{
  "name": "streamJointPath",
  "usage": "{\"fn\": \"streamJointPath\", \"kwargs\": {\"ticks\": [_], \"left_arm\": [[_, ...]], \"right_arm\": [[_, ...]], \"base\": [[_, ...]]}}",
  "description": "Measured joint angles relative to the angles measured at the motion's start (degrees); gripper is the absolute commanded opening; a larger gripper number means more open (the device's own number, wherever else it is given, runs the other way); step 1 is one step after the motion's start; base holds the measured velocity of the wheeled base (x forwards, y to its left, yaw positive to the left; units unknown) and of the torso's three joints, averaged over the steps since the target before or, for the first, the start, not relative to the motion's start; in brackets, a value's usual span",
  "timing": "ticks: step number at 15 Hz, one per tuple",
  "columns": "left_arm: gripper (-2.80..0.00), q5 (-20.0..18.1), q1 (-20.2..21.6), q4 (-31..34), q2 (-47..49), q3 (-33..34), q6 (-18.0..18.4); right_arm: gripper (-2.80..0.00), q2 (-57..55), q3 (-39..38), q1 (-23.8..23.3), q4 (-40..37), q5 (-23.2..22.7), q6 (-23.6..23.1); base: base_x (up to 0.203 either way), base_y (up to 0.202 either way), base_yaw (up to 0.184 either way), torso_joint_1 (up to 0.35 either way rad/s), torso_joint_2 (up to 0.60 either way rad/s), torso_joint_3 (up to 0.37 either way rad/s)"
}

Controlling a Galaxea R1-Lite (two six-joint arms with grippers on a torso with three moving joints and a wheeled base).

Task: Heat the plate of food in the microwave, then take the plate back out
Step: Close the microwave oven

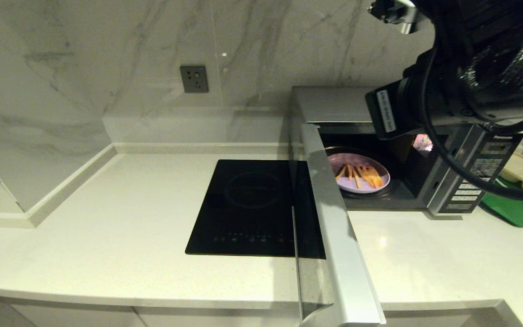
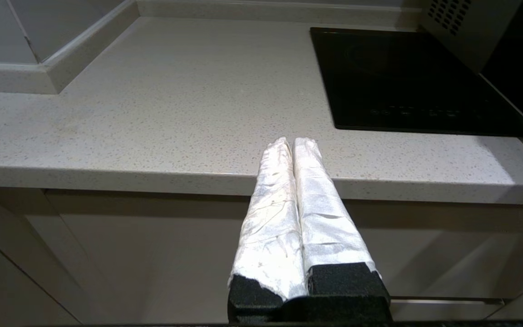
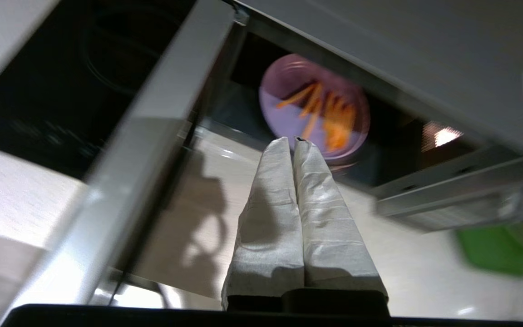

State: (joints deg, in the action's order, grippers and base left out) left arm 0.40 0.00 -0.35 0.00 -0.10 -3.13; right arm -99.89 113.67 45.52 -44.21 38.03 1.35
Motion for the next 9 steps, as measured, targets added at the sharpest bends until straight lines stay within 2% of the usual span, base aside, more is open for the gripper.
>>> {"fn": "streamJointPath", "kwargs": {"ticks": [2, 3, 6, 9], "left_arm": [[-2.8, 0.01, 0.0, 0.02, 0.0, 0.0, 0.0], [-2.8, 0.01, 0.0, -0.01, 0.0, 0.0, 0.01], [-2.8, 0.04, -0.02, 0.0, 0.0, 0.0, 0.02], [-2.8, 0.03, 0.0, 0.02, 0.0, 0.0, 0.0]], "right_arm": [[-2.8, 2.11, -0.02, -3.92, -0.41, -5.25, -9.96], [-2.8, 2.56, -0.02, -5.23, -0.48, -7.89, -13.15], [-2.8, 2.57, -0.02, -7.84, -0.35, -14.48, -15.11], [-2.8, 2.39, -0.06, -13.51, 2.25, -23.4, -21.48]], "base": [[0.0, 0.0, 0.0, 0.0, 0.0, 0.0], [0.0, 0.0, 0.0, 0.0, 0.0, 0.0], [0.0, 0.0, 0.0, 0.0, 0.0, 0.0], [0.0, 0.0, 0.0, 0.0, 0.0, 0.0]]}}
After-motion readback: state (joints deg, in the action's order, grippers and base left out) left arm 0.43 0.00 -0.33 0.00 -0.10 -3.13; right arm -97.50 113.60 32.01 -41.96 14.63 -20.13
